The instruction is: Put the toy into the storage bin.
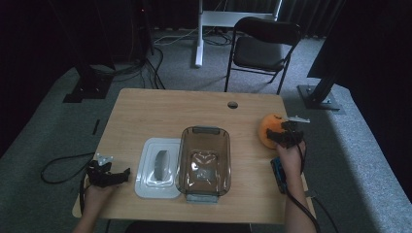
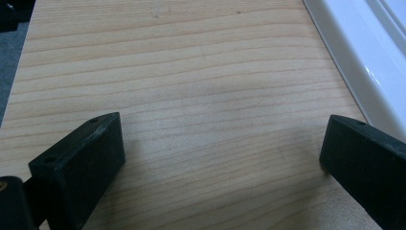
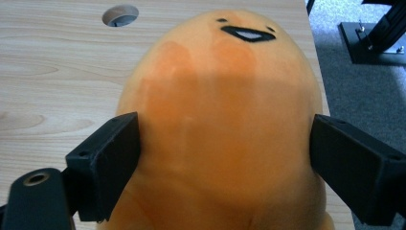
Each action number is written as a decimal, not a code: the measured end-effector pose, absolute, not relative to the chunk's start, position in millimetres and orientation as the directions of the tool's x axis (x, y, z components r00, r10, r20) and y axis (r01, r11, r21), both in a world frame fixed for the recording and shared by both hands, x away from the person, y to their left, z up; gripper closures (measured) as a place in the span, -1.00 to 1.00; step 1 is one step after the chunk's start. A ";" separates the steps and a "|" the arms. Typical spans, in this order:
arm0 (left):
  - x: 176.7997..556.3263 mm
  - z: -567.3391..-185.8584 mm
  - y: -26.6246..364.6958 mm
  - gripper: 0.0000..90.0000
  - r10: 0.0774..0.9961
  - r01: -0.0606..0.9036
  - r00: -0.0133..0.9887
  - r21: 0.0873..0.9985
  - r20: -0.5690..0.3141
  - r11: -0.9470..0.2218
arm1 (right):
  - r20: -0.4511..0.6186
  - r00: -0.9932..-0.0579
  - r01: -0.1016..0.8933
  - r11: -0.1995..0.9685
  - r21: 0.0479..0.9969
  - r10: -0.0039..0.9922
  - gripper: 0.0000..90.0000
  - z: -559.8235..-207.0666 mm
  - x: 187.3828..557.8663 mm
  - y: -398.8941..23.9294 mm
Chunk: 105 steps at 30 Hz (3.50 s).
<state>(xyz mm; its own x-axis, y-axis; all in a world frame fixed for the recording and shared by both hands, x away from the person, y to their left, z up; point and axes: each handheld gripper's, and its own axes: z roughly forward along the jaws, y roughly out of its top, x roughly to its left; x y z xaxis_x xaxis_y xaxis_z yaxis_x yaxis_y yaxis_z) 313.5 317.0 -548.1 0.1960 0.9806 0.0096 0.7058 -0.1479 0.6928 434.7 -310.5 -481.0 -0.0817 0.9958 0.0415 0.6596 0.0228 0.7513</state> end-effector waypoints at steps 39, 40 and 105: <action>313.5 -548.1 317.0 -0.96 0.981 0.706 0.196 0.693 0.009 -0.148 | 0.023 -0.129 0.614 0.062 0.787 0.991 0.32 -487.4 416.2 -303.1; 313.5 -548.0 317.1 -0.96 0.980 0.706 0.197 0.693 0.009 -0.149 | 0.021 -0.134 0.611 0.066 0.789 0.991 0.32 -486.3 414.6 -301.9; 313.4 -548.1 316.9 -0.96 0.980 0.705 0.198 0.693 0.011 -0.150 | -0.043 -0.498 0.378 0.261 0.888 0.866 0.31 -382.8 343.4 -214.9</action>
<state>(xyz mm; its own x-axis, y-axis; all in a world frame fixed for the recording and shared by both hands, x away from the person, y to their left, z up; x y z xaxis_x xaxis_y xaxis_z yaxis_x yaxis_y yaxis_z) 313.4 316.9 -548.1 0.1979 0.9802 0.0105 0.7054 -0.1499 0.6928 343.4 -214.9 -382.8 -0.4983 0.8660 -0.0426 0.3779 0.2612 0.8882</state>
